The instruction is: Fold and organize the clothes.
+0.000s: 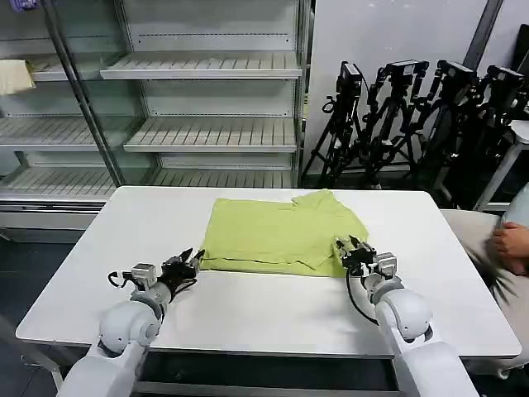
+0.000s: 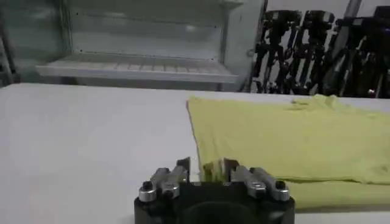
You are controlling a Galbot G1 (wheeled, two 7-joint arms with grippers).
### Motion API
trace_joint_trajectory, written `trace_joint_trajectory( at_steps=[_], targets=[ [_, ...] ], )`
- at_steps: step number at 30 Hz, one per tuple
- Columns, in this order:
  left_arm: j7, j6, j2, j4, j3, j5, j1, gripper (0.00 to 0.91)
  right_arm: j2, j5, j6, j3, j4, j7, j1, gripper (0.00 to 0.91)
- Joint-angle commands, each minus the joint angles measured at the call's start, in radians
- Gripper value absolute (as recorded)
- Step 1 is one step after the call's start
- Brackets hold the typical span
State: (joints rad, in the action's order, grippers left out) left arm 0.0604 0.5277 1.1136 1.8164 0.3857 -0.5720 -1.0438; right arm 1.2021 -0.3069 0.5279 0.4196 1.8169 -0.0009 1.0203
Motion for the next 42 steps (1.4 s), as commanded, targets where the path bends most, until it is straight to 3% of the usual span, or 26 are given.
trace_joint_trajectory(
  at_steps=[1,7,18,19,20,21,22,23,26,42],
  targets=[
    [-0.018,0.022,-0.056,0.127,0.07,-0.069,-0.103,0.907,-0.003,-0.035,0.042,0.065,0.143,0.037,0.137,0.907],
    [-0.025,0.049,-0.041,0.096,0.035,0.003,-0.131,0.907,0.019,0.015,0.045,0.086,0.196,0.056,0.22,0.907],
    [-0.022,0.048,-0.033,0.057,0.012,-0.002,-0.073,0.907,0.004,0.006,0.051,0.114,0.187,0.074,0.22,0.907],
    [-0.021,0.048,-0.032,0.052,0.006,-0.001,-0.067,0.907,0.005,0.002,0.051,0.112,0.177,0.078,0.217,0.826],
    [-0.02,0.048,-0.031,0.046,0.0,-0.001,-0.064,0.453,0.005,-0.003,0.051,0.111,0.169,0.078,0.214,0.474],
    [-0.019,0.048,-0.031,0.041,-0.003,0.001,-0.06,0.262,0.005,-0.015,0.051,0.111,0.163,0.077,0.212,0.292],
    [-0.014,0.048,-0.03,0.037,-0.008,0.003,-0.058,0.071,0.004,-0.024,0.051,0.11,0.157,0.073,0.21,0.03],
    [-0.013,0.048,-0.03,0.035,-0.012,0.006,-0.057,0.03,0.002,-0.032,0.051,0.11,0.151,0.065,0.209,0.0],
    [-0.006,0.048,-0.027,0.03,-0.023,0.014,-0.056,0.02,-0.006,-0.05,0.052,0.11,0.131,0.034,0.205,0.0],
    [-0.007,0.048,-0.01,0.026,-0.041,0.03,-0.056,0.01,-0.013,-0.063,0.053,0.101,0.081,0.016,0.197,0.0]
  ],
)
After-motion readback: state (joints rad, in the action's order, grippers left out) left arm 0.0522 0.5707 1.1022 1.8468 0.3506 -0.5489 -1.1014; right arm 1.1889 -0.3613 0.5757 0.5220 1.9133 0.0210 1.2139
